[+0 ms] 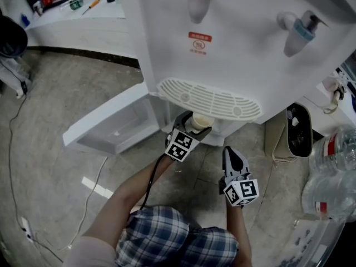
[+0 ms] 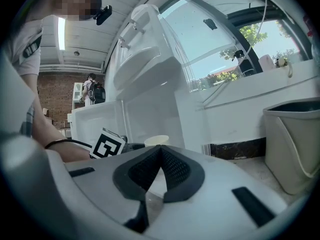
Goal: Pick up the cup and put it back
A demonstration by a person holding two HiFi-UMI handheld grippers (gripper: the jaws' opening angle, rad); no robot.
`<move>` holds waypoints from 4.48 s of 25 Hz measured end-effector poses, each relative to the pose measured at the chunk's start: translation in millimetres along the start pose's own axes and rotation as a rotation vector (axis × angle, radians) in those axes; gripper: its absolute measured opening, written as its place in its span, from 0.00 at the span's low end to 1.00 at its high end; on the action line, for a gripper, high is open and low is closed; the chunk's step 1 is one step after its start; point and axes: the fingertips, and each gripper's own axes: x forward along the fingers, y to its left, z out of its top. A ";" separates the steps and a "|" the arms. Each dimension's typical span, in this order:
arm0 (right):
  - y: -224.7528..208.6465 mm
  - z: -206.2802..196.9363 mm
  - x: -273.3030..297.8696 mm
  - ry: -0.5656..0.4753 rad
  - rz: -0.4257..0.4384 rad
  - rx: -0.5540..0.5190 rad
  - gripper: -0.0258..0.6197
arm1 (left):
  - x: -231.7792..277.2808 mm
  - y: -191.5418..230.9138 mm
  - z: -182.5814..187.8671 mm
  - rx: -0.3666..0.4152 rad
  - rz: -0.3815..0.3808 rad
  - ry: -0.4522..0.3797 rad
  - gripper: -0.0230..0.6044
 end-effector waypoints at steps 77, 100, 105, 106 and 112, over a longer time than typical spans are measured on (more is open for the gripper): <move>0.1 7.9 -7.0 -0.047 0.003 0.048 0.07 | 1.7 26.5 -40.4 -0.105 0.125 0.088 0.69; 46.1 168.0 -91.4 0.013 -0.130 0.084 0.07 | -186.0 -35.4 160.7 -0.020 -0.040 0.080 0.15; 76.8 276.5 -112.7 0.028 -0.154 0.068 0.07 | -262.3 -20.0 257.3 -0.101 0.038 0.092 0.10; 80.9 299.7 -117.5 0.032 -0.159 0.060 0.07 | -276.2 -15.2 279.2 -0.114 0.055 0.090 0.09; 94.7 437.7 -157.0 0.031 -0.204 0.035 0.07 | -344.1 -6.8 422.4 -0.099 0.095 0.044 0.08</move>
